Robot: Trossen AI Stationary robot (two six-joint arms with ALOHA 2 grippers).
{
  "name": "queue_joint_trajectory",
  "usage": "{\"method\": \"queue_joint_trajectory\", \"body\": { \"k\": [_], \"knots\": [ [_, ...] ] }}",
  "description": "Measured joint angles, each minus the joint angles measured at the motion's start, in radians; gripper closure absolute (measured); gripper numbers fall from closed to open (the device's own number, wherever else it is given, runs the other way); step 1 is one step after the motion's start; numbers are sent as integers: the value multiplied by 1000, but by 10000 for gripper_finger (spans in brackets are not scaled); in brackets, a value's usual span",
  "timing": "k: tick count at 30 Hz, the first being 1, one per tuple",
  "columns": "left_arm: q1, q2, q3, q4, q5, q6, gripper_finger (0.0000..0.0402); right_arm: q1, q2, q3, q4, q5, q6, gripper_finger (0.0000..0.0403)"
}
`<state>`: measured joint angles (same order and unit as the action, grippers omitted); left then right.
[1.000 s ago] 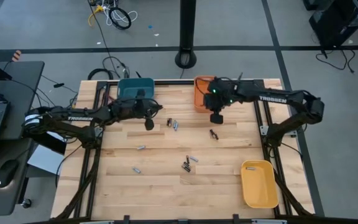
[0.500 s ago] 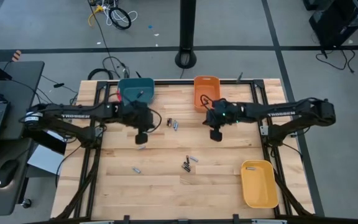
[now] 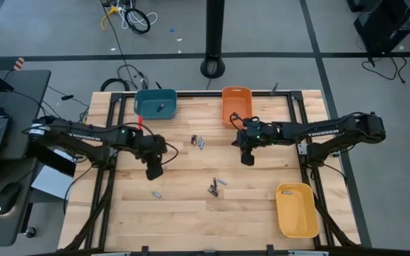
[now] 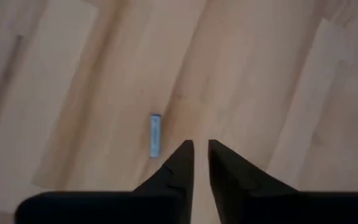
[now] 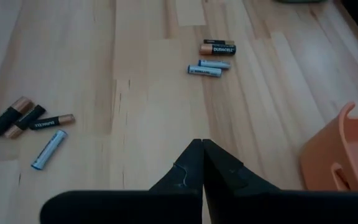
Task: Sort batteries
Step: Put the silver battery into the yellow bin
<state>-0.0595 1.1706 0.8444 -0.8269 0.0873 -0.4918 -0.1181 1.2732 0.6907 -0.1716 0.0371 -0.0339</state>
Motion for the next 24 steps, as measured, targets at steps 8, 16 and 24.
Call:
{"method": "queue_joint_trajectory", "body": {
  "k": [8, 16, 24],
  "knots": [
    [-42, 1, -59, 6, -1, -111, 265, -1, 0, 0, 0, 0, -14, 391],
    [-41, 4, -190, 161, -40, -111, 245, -2, 0, 0, 1, 0, -14, 391],
    [-41, 38, -221, 188, -94, -84, 245, -2, 0, 0, 21, 0, -14, 391]
  ]
}}
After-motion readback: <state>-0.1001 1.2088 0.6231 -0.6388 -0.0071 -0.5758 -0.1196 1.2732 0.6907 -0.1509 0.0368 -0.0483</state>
